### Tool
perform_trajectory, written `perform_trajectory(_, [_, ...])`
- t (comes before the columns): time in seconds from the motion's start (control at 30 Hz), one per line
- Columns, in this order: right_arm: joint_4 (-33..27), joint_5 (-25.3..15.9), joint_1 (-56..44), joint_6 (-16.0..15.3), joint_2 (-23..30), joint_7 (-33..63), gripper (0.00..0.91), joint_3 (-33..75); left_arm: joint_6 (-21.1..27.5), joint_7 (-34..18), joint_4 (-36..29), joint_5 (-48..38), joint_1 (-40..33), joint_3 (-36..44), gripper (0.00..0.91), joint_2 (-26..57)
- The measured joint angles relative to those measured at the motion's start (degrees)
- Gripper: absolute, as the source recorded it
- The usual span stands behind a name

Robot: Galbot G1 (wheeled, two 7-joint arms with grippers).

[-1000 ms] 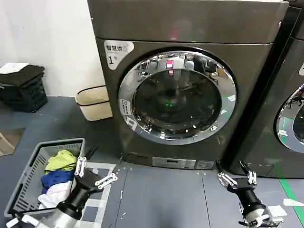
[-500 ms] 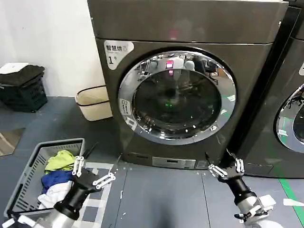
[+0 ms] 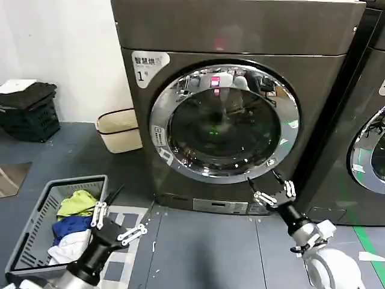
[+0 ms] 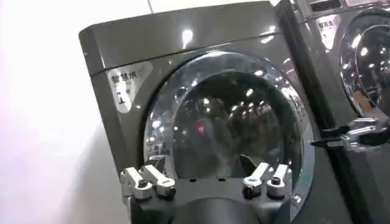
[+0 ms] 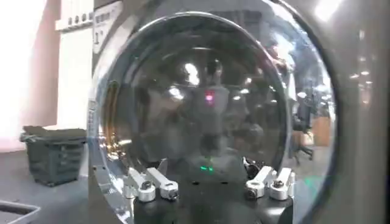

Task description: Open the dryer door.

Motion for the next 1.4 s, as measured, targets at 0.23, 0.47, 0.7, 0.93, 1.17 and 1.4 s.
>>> perform_trajectory(0.23, [-3.4,1.1,4.9,0.8,-1.3,-2.0,0.907,-3.4,-0.4,0.3,0.0,0.2,0.2,0.0,0.907,-0.5])
perform_trajectory(0.47, [-7.4,2.0,10.0,1.8,-2.1,-3.7,0.907,-6.8,-0.4,0.6,-0.8,0.4,0.9,0.0,0.907,-1.2])
perform_trajectory(0.7, [-10.7,3.1,14.6,2.9,-2.5,-5.9,0.907,-10.0,-0.5,0.7,-1.1,0.6,1.3,-0.3,0.907,-1.5])
perform_trajectory(0.93, [-13.6,4.0,18.5,3.7,-2.5,-7.4,0.907,-13.1,-0.6,0.9,-1.5,0.8,1.5,-0.3,0.907,-1.7])
perform_trajectory(1.17, [-16.2,4.7,22.0,4.6,-2.2,-8.6,0.907,-16.0,-0.8,1.0,-1.6,0.8,1.5,-0.3,0.907,-1.8])
perform_trajectory(1.4, [-18.7,5.4,25.7,4.9,-1.8,-9.5,0.907,-18.7,-1.0,1.2,-2.0,0.9,1.6,-0.3,0.907,-2.3])
